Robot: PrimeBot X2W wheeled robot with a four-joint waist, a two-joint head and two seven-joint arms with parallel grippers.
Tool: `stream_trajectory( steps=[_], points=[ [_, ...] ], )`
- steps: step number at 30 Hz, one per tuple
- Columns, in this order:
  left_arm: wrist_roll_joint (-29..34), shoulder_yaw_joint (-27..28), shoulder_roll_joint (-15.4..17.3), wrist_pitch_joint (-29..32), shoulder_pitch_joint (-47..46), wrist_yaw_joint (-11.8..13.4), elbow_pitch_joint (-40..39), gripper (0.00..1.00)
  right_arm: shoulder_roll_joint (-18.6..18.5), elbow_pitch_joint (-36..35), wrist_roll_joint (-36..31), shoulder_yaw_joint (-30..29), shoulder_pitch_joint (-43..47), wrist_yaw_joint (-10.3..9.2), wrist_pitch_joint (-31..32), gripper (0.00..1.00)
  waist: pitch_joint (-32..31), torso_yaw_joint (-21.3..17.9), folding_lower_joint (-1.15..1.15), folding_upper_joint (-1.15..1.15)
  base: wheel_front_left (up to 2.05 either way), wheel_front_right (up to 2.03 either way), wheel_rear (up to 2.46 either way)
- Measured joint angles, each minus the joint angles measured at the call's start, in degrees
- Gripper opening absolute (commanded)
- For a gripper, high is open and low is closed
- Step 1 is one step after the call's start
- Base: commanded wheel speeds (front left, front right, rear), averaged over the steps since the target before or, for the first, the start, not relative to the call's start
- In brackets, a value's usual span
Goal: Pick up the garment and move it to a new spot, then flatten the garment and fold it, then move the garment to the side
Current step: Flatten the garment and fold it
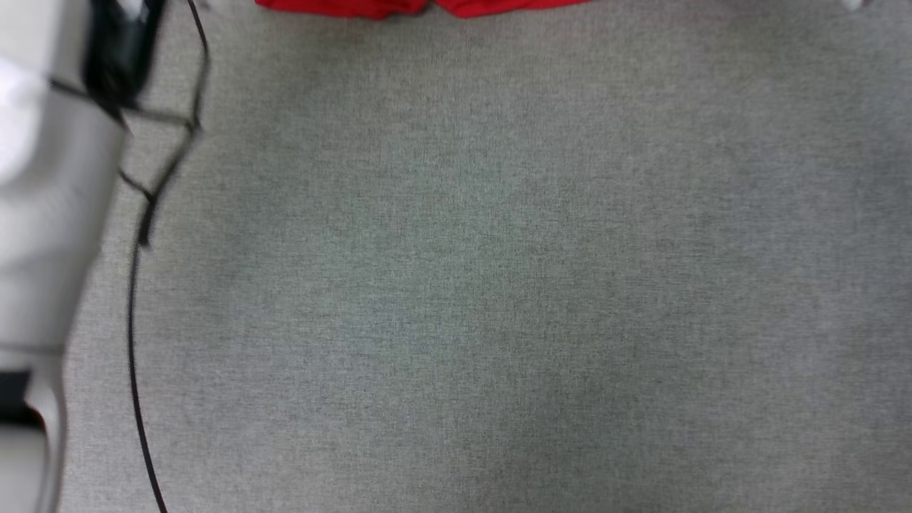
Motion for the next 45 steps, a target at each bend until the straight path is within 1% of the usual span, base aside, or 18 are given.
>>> stream_trajectory(
  steps=[5, 9, 15, 19, 23, 25, 29, 33, 37, 40, 45],
  points=[
    [-1.21, -0.33, -0.18, -1.32, 12.01, 2.67, -4.09, 0.0, -1.97, -0.81, 3.31, 3.44, 8.75, 0.0, -1.4, 0.0, -3.04, -0.11, 0.0, 0.0, 0.0, 0.0, 0.0],
    [-1.75, -1.7, 0.19, -1.56, 23.23, 5.16, -9.47, 0.0, -3.86, -2.93, 5.48, 5.7, 16.35, 0.0, -2.03, 0.0, -6.3, 0.08, 0.0, 0.0, 0.0, 0.0, 0.0],
    [-3.7, -2.71, 3.52, -1.0, 39.1, 8.84, -17.17, 0.0, -7.13, -7.09, 8.64, 7.76, 27.58, 0.0, -2.42, 0.0, -11.8, 0.33, -0.01, 0.0, 0.0, 0.0, 0.0],
    [-5.05, -4.0, 5.6, -0.05, 49.64, 11.24, -22.18, 0.0, -9.89, -9.39, 10.85, 7.72, 35.5, 0.0, -2.36, 0.0, -15.75, 0.43, -0.01, 0.0, 0.0, 0.0, 0.0],
    [-6.91, -4.74, 7.5, 0.89, 59.22, 14.16, -26.91, 0.0, -11.46, -12.22, 12.65, 7.28, 43.54, 0.0, -1.46, 0.0, -19.81, 0.51, -0.02, 0.0, 0.0, 0.0, 0.0],
    [-7.75, -5.39, 7.81, 1.47, 63.55, 15.75, -29.32, 0.0, -12.15, -13.39, 13.57, 6.23, 47.09, 0.0, -1.42, 0.0, -21.66, 0.52, -0.02, 0.0, 0.0, 0.0, 0.0],
    [-9.68, -6.11, 8.53, 2.21, 71.03, 18.14, -32.96, 0.0, -13.23, -16.18, 14.23, 3.87, 53.55, 0.0, -0.49, 0.0, -25.12, 0.56, -0.02, 0.0, 0.0, 0.0, 0.0],
    [-11.22, -7.06, 9.16, 2.61, 77.56, 20.48, -35.41, 0.0, -14.0, -19.3, 14.63, 1.47, 61.16, 0.0, 1.21, 0.0, -28.23, 0.7, -0.02, 0.0, 0.0, 0.0, 0.0],
    [-13.08, -7.22, 8.99, 2.26, 83.49, 22.57, -36.85, 0.0, -14.58, -22.3, 14.51, -2.24, 68.15, 0.0, 2.69, 0.0, -30.73, 0.7, -0.02, 0.0, 0.0, 0.0, 0.0],
    [-13.85, -7.65, 8.9, 2.01, 86.17, 23.35, -37.34, 0.0, -14.65, -24.17, 14.21, -5.43, 74.07, 0.0, 3.63, 0.0, -31.72, 0.79, -0.02, 0.0, 0.0, 0.0, 0.0],
    [-15.22, -8.46, 7.32, 1.12, 89.76, 23.87, -37.43, 0.0, -13.78, -27.76, 13.01, -11.37, 81.52, 0.0, 6.02, 0.0, -31.85, 0.69, -0.02, 0.0, 0.0, 0.0, 0.0]
  ],
)
